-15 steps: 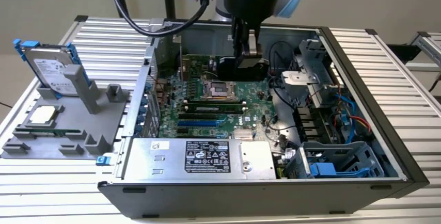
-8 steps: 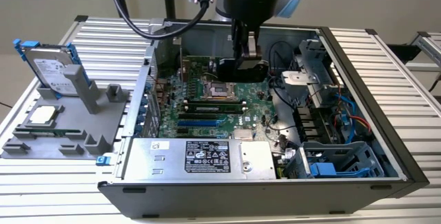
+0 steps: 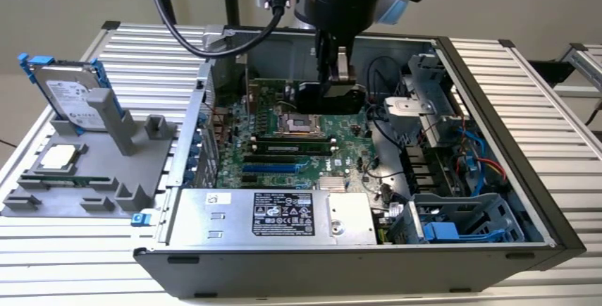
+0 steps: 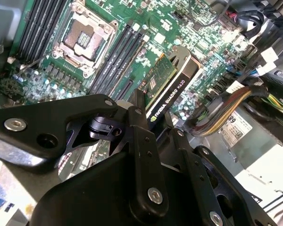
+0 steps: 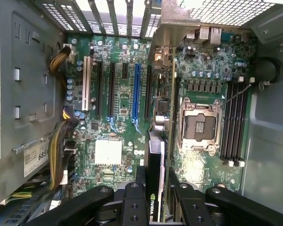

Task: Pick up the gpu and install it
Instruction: 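Insert the gpu into the slot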

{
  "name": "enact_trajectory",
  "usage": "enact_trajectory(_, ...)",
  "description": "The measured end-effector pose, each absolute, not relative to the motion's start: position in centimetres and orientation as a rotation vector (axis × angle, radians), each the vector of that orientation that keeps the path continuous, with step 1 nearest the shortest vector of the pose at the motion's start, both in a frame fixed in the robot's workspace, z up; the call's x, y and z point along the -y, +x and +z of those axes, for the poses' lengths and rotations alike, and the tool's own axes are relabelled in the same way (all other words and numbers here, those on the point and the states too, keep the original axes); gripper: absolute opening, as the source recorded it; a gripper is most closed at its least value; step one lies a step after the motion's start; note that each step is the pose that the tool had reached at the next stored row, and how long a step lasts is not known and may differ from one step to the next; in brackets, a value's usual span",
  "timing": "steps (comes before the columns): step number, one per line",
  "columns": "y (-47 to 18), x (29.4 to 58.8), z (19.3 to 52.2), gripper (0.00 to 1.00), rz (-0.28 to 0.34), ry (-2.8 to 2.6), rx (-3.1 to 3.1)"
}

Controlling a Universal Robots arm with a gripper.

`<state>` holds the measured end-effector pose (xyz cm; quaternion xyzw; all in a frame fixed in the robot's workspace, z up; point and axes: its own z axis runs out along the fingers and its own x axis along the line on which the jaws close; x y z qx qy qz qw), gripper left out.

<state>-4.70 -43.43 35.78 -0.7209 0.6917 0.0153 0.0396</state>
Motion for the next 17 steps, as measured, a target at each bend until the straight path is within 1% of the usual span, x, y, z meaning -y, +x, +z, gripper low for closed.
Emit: enact_trajectory(17,-5.13,43.43,34.81,0.0,0.045,-2.209,-2.119)
